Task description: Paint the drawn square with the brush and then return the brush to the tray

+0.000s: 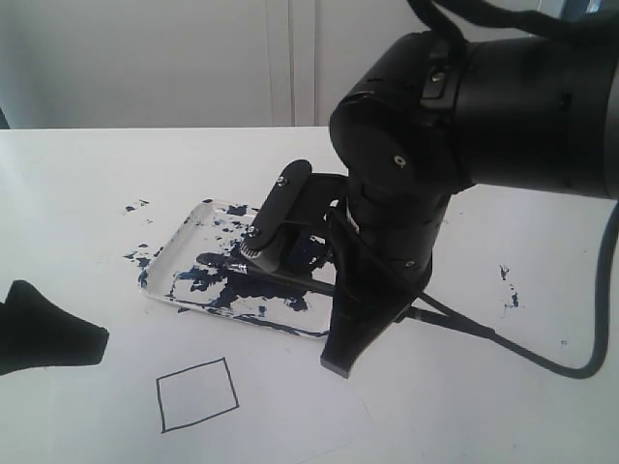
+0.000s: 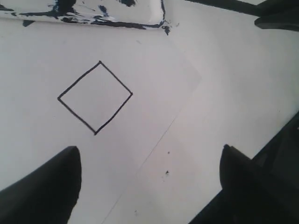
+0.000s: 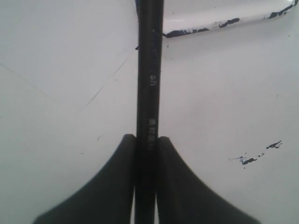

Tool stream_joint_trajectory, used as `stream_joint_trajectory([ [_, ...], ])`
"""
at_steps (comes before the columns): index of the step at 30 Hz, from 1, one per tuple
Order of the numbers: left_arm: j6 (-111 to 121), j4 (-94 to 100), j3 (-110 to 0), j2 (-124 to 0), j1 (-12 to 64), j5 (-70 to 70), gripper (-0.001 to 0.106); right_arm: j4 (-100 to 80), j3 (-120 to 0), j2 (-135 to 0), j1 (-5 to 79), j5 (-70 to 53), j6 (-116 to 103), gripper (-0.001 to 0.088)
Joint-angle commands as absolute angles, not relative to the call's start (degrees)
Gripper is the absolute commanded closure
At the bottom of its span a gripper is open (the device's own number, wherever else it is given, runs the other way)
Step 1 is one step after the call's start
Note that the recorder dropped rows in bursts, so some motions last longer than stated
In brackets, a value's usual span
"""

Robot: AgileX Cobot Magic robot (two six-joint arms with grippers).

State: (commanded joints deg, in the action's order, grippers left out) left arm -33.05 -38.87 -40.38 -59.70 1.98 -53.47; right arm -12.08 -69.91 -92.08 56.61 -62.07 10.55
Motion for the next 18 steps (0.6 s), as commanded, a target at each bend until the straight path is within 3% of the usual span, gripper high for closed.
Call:
stream_joint_trajectory([
  [10, -34.3, -26.4, -43.4, -70.7, 2.5, -56.8, 0.023, -12.3, -69.9, -92.1, 56.6, -64.5, 10.6, 0.0868],
  [18, -28.1, -20.5, -43.4, -77.6, 11.7, -51.1, 0.023, -12.0, -69.9, -92.1, 56.6, -64.8, 10.6, 0.0868],
])
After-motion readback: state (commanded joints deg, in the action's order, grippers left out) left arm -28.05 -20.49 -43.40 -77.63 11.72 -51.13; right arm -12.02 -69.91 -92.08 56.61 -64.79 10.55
